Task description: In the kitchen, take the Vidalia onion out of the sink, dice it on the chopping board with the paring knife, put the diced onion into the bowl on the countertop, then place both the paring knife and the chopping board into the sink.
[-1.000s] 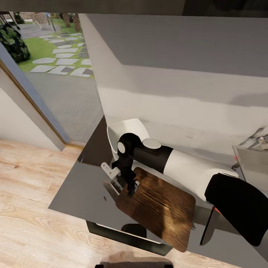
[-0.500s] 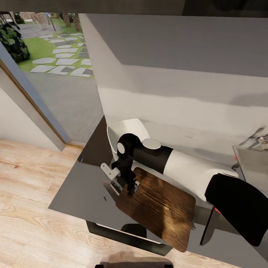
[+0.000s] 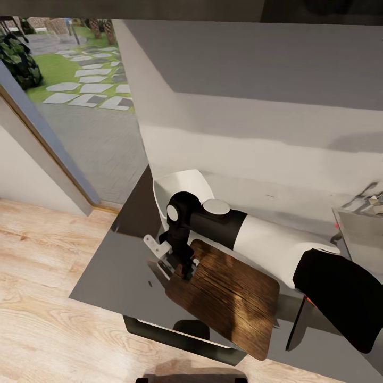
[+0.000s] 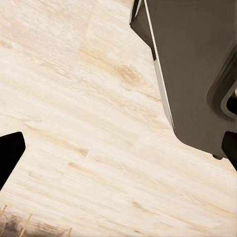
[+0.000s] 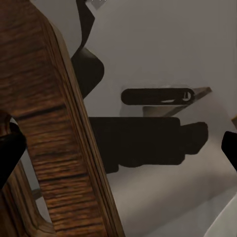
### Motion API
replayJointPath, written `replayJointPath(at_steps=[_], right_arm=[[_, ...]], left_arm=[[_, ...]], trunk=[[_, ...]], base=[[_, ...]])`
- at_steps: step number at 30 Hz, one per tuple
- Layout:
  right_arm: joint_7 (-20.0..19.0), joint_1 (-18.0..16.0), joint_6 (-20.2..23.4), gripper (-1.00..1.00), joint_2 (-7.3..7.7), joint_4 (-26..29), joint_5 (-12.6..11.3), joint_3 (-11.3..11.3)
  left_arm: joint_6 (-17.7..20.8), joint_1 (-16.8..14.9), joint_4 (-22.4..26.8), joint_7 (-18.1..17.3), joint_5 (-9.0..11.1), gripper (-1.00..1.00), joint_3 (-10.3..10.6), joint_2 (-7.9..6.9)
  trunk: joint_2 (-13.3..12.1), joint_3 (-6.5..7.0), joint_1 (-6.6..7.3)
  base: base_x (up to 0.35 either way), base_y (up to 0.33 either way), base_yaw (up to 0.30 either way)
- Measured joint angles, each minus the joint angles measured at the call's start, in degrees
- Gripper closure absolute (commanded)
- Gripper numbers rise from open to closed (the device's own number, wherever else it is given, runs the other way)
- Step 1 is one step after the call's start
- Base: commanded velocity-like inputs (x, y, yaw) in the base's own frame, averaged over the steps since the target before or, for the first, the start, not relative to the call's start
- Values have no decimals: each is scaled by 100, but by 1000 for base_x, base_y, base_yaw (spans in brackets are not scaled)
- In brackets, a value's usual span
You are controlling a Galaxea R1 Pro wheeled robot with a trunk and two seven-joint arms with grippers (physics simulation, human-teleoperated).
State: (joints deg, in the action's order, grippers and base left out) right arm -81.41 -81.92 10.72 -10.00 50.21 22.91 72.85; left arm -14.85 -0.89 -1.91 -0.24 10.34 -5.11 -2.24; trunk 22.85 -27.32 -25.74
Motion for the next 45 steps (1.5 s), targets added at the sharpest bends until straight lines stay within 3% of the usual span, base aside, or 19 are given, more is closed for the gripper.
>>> replayJointPath(at_steps=[5, 7, 45], right_arm=[[-8, 9, 0, -100, 1, 0, 2, -6], [-12, 178, 1, -100, 1, 0, 2, 12], [61, 181, -28, -100, 0, -70, -11, 4]], left_arm=[[1, 0, 0, 0, 0, -100, 1, 4], [1, -1, 1, 0, 0, -100, 1, 4], [1, -1, 0, 0, 0, -100, 2, 13]], trunk=[[0, 0, 0], [-4, -2, -3], [-2, -1, -1]], base=[[0, 0, 0], [0, 0, 0], [-23, 0, 0]])
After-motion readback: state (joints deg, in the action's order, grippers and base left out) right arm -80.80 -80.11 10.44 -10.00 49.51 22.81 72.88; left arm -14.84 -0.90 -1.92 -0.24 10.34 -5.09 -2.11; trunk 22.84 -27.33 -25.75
